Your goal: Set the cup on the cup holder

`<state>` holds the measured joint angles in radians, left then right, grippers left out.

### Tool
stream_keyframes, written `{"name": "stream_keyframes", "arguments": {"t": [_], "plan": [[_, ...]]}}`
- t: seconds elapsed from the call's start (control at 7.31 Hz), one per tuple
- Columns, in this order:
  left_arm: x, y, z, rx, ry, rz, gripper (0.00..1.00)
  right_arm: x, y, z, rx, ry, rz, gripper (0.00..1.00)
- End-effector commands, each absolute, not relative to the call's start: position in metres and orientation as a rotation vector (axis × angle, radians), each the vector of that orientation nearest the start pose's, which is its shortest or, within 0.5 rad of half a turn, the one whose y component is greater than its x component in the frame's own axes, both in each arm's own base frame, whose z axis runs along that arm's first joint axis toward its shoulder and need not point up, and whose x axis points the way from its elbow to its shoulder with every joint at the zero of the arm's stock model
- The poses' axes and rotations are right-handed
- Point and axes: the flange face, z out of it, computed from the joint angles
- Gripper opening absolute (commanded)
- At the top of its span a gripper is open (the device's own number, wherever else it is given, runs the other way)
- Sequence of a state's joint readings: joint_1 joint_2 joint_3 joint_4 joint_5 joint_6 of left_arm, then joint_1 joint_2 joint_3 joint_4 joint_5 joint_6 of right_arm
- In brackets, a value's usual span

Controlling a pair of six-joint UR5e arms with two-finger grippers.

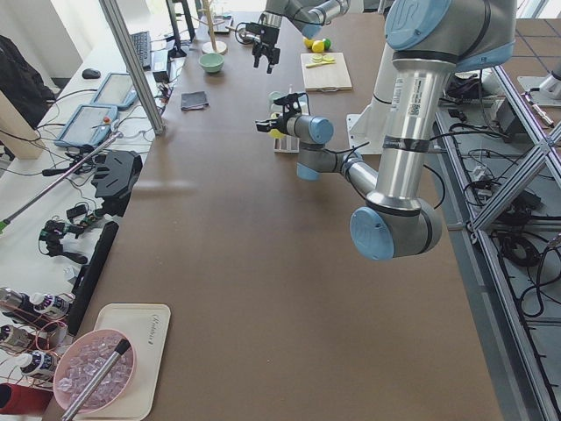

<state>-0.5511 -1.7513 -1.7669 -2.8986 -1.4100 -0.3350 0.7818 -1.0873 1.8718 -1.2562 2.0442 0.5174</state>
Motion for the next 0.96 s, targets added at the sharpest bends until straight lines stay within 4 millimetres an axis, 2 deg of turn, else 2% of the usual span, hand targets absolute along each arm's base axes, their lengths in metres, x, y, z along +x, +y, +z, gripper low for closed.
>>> {"name": "stream_keyframes", "arguments": {"t": [0.0,0.14,0.27,0.41,0.55,0.68,0.82], "plan": [[0.310,-0.475,0.375,1.275,0.779,0.343,0.98,-0.342,-0.504,0.241,0.416,-0.856,-0.428,1.00],[0.295,-0.484,0.407,1.188,0.766,0.375,0.98,-0.335,-0.507,0.256,0.326,-0.791,-0.427,1.00],[0.287,-0.489,0.423,1.104,0.749,0.395,0.98,-0.329,-0.508,0.279,0.271,-0.717,-0.493,1.00],[0.274,-0.496,0.433,0.993,0.762,0.431,0.98,-0.295,-0.516,0.310,0.196,-0.650,-0.478,1.00],[0.250,-0.492,0.449,0.908,0.772,0.437,0.98,-0.256,-0.516,0.338,0.131,-0.605,-0.407,1.00],[0.233,-0.495,0.450,0.807,0.774,0.433,0.98,-0.201,-0.527,0.375,0.093,-0.572,-0.302,1.00],[0.214,-0.496,0.454,0.675,0.767,0.419,0.98,-0.167,-0.525,0.409,0.060,-0.549,-0.256,1.00]]}}
